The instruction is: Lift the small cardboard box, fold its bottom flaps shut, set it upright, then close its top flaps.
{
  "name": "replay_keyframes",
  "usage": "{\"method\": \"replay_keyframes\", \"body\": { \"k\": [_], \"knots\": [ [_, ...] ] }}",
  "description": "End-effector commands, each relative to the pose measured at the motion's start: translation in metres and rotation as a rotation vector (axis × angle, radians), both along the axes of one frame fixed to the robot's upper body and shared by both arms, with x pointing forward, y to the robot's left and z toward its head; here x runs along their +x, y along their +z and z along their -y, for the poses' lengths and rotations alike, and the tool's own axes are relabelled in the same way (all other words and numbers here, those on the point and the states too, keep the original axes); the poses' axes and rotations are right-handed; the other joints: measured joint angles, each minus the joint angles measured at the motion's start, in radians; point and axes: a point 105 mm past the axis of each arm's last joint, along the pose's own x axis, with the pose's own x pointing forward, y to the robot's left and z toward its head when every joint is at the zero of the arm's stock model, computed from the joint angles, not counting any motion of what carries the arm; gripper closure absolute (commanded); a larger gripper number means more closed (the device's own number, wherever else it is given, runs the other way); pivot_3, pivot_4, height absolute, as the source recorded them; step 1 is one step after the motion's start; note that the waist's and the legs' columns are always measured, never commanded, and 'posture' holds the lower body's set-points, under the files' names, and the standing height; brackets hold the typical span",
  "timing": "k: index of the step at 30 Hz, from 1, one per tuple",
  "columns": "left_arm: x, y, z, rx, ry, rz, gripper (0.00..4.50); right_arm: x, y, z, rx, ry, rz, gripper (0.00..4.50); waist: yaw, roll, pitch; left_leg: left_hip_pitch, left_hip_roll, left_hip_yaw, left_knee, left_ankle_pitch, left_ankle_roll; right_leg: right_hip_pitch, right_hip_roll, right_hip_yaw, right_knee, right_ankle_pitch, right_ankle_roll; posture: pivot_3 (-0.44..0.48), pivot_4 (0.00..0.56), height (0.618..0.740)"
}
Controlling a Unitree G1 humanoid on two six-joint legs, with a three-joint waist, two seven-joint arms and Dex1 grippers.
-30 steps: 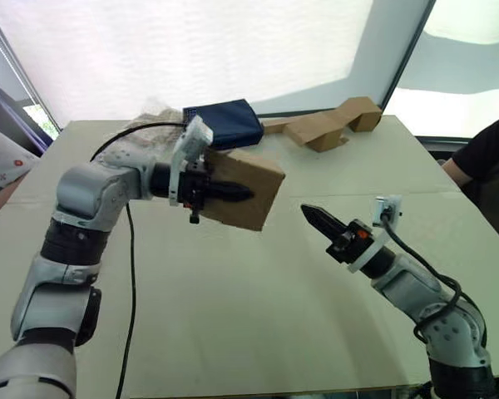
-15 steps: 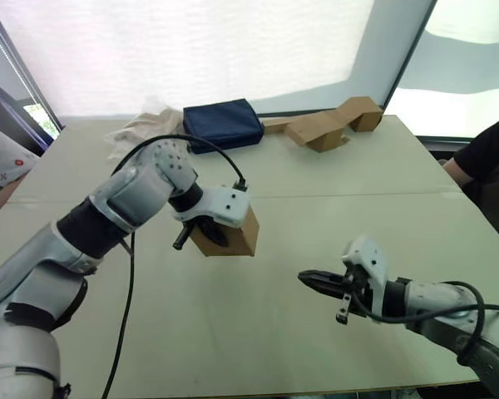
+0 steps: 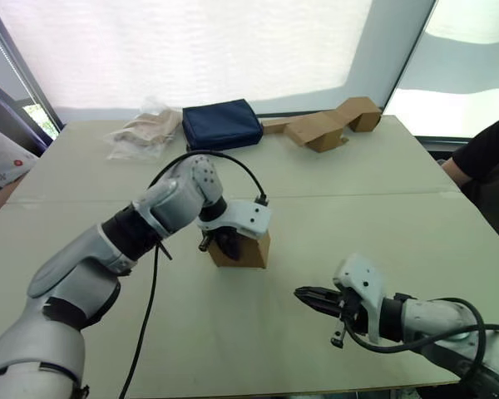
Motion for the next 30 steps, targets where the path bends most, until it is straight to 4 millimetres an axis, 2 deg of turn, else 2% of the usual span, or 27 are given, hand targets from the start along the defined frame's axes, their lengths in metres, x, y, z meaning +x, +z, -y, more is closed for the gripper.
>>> {"method": "replay_keyframes", "body": {
  "k": [1,3,7,11,14,16,17,21,22,25,30],
  "knots": [
    [-0.005,0.028,0.003,-0.055,-0.014,0.013,1.94,0.006,0.004,-0.002,-0.001,0.022,0.032,4.50,0.000,0.000,0.000,0.000,0.000,0.000,0.000,0.000,0.000,0.000,0.000,0.000,0.000,0.000,0.000,0.000,0.150,0.740],
    [-0.008,0.038,0.002,-0.083,0.003,-0.011,1.94,0.008,0.004,-0.002,-0.005,0.030,0.030,4.50,0.000,0.000,0.000,0.000,0.000,0.000,0.000,0.000,0.000,0.000,0.000,0.000,0.000,0.000,0.000,0.000,0.150,0.740],
    [-0.027,0.066,-0.010,-0.188,0.016,-0.161,1.94,0.012,0.004,-0.005,-0.009,0.055,0.023,4.50,-0.006,0.000,0.000,0.000,0.002,0.000,0.000,0.000,0.000,0.000,0.000,0.000,0.000,0.000,0.000,0.000,0.150,0.740],
    [-0.009,0.093,-0.025,-0.334,0.152,-0.174,1.94,0.015,0.008,-0.007,0.005,0.070,0.028,4.50,0.002,0.001,0.000,0.001,0.001,0.000,0.000,0.000,0.000,0.000,0.000,0.000,0.001,0.000,0.000,0.000,0.150,0.740],
    [0.009,0.104,-0.038,-0.489,0.247,-0.154,1.94,0.018,0.009,-0.002,-0.001,0.058,0.030,4.50,0.001,0.000,0.000,0.000,0.000,0.000,0.002,0.000,0.000,0.000,0.000,-0.001,0.001,0.000,0.000,0.000,0.150,0.740],
    [0.020,0.109,-0.047,-0.614,0.314,-0.123,2.43,0.020,0.008,0.002,-0.008,0.044,0.030,4.50,-0.001,0.000,0.000,0.000,0.000,0.000,0.002,-0.001,0.002,0.000,0.000,-0.001,0.001,0.000,0.000,0.000,0.150,0.740],
    [0.026,0.108,-0.054,-0.668,0.347,-0.089,2.59,0.022,0.008,0.004,-0.005,0.035,0.031,4.50,-0.002,0.000,0.000,0.000,0.000,0.000,0.002,-0.002,0.003,0.000,0.000,0.000,0.001,0.000,0.000,0.000,0.150,0.740],
    [0.047,0.089,-0.077,-0.791,0.518,0.036,4.26,0.036,0.004,0.015,-0.032,-0.013,0.060,4.50,-0.002,0.001,0.000,0.001,0.002,0.000,0.002,-0.001,0.003,0.000,-0.001,0.000,0.003,0.000,0.000,0.000,0.150,0.740],
    [0.050,0.082,-0.084,-0.801,0.563,0.048,4.47,0.042,0.002,0.021,-0.060,-0.037,0.075,4.50,-0.001,0.001,0.000,0.001,0.003,0.000,0.003,-0.001,0.003,0.000,-0.001,0.000,0.003,0.000,0.000,0.000,0.150,0.740],
    [0.049,0.052,-0.098,-0.806,0.655,0.060,4.47,0.054,-0.008,0.031,-0.119,-0.068,0.089,4.50,0.000,0.001,0.000,0.000,0.002,0.001,0.005,-0.002,0.003,0.000,-0.002,0.000,0.004,0.000,0.000,0.000,0.150,0.740],
    [0.042,0.007,-0.106,-0.737,0.722,0.105,4.47,0.062,-0.012,0.030,-0.095,-0.064,0.096,4.50,0.005,0.001,0.000,-0.001,0.002,0.000,0.006,-0.002,0.003,0.000,-0.003,-0.001,0.004,0.000,0.000,0.000,0.150,0.740]
  ]
}}
